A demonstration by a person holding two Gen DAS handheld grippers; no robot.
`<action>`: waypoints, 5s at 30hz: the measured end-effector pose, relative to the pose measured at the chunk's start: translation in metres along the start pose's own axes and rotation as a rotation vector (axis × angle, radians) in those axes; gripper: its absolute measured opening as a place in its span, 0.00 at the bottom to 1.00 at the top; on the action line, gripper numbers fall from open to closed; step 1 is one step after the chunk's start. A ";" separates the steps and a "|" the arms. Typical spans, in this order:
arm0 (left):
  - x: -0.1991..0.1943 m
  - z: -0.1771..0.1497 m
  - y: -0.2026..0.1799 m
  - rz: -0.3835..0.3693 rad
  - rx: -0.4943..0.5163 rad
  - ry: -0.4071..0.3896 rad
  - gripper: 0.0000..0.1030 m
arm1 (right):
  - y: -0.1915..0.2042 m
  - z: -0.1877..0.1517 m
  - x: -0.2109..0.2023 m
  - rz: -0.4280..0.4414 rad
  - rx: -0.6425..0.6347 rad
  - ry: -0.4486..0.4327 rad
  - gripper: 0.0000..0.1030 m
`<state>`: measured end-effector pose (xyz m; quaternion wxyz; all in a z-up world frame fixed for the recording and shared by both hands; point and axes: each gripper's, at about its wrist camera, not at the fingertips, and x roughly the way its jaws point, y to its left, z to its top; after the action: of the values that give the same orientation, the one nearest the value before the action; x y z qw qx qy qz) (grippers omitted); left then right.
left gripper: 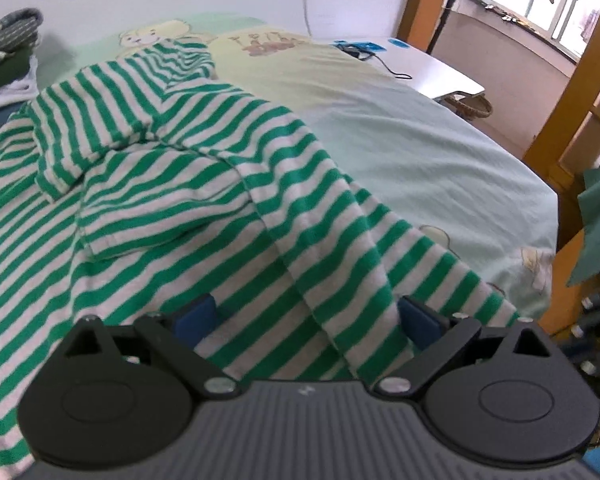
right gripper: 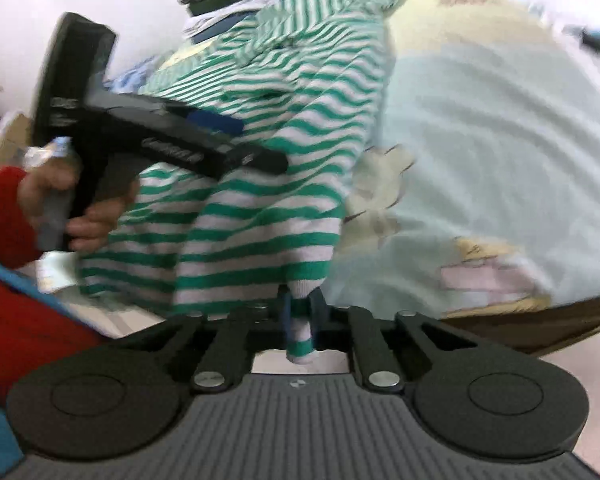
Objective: Fold clothes
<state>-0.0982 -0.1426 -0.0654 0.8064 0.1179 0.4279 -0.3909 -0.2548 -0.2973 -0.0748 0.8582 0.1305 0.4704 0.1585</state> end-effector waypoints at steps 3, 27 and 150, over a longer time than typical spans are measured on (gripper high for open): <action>-0.005 0.002 0.000 -0.026 -0.010 -0.004 0.96 | -0.004 0.002 -0.007 0.053 0.034 0.042 0.07; -0.004 -0.018 -0.021 0.006 0.092 -0.018 0.99 | -0.025 0.051 0.024 -0.096 0.057 0.030 0.15; -0.103 -0.083 0.104 0.285 -0.562 -0.160 0.23 | 0.049 0.366 0.179 0.361 0.106 -0.174 0.06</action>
<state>-0.1049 0.0247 -0.0504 0.8850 -0.0819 0.4335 -0.1487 0.1389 -0.2093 -0.0018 0.8451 0.2707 0.3713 0.2731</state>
